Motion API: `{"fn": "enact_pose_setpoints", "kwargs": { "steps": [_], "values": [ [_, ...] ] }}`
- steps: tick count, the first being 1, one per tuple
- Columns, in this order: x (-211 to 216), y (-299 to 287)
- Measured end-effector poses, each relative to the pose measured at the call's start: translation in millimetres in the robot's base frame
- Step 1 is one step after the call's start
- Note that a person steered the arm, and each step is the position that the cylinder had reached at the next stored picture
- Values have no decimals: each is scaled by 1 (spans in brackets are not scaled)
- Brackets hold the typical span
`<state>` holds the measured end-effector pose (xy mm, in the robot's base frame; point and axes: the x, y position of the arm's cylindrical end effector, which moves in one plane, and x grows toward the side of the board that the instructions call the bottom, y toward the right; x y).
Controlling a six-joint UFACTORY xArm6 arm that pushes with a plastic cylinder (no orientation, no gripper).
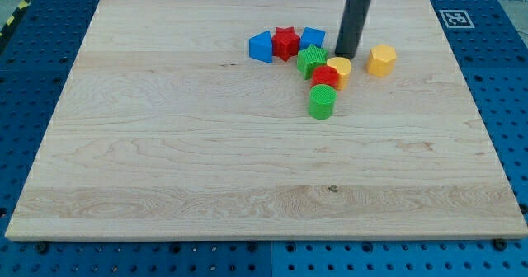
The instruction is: Move the yellow heart towards the bottom right
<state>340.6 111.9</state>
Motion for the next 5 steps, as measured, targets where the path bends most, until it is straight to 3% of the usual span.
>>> {"fn": "enact_pose_setpoints", "kwargs": {
  "steps": [1, 3, 5],
  "values": [
    [28, -14],
    [137, 14],
    [141, 27]
  ]
}}
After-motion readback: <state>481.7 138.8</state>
